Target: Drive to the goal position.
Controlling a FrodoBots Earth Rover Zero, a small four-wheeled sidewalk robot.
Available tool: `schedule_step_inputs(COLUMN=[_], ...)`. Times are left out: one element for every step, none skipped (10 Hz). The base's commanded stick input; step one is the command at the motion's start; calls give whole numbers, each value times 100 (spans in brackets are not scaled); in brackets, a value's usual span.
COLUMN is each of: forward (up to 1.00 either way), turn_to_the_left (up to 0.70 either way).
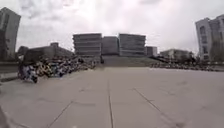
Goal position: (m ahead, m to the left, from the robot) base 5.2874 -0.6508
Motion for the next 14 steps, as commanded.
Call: schedule_step_inputs(forward=[70,70,70,70,70,70,70,70,70,70,70,70,70,70], turn_to_the_left=[0,0,0,0,0,0,0,0,0,0,0,0,0,0])
